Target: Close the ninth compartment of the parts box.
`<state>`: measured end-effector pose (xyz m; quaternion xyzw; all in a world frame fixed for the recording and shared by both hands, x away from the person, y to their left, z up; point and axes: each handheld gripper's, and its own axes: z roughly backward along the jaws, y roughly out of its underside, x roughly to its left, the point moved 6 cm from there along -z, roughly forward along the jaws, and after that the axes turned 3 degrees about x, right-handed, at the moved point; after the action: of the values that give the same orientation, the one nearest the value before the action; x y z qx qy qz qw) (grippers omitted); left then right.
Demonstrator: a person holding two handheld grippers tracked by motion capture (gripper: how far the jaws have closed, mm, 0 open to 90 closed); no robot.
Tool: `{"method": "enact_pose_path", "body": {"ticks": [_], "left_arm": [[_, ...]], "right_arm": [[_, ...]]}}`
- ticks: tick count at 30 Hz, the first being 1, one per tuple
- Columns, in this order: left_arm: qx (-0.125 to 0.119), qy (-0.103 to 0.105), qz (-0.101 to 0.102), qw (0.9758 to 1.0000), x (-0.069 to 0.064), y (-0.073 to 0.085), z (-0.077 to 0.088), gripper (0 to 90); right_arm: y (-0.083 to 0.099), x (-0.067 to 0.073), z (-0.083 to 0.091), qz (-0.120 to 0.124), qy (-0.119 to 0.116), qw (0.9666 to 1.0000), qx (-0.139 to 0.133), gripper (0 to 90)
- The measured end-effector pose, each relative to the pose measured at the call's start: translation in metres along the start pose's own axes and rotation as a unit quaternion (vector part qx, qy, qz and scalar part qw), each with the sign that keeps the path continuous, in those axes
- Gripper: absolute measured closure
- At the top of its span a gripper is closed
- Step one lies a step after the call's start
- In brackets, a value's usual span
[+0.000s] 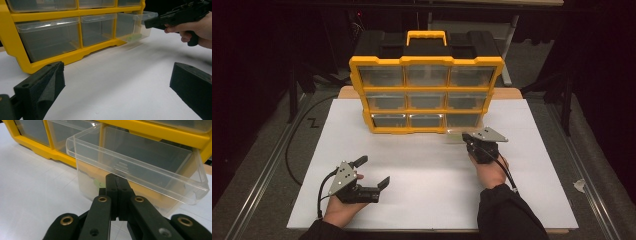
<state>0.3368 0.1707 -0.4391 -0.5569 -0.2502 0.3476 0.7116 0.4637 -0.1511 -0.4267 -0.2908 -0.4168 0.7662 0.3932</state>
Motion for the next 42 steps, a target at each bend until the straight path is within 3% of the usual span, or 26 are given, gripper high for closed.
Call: {"method": "enact_pose_path", "body": {"ticks": [25, 42], "left_arm": [[0.000, 0.002, 0.004, 1.0000, 0.001, 0.000, 0.000, 0.2], [0.000, 0.003, 0.005, 1.0000, 0.001, 0.001, 0.000, 0.2]], "right_arm": [[-0.018, -0.016, -0.031, 0.012, 0.036, 0.9992, 0.015, 90.0], [-0.028, -0.025, -0.050, 0.006, 0.052, 0.9983, 0.026, 90.0]]}}
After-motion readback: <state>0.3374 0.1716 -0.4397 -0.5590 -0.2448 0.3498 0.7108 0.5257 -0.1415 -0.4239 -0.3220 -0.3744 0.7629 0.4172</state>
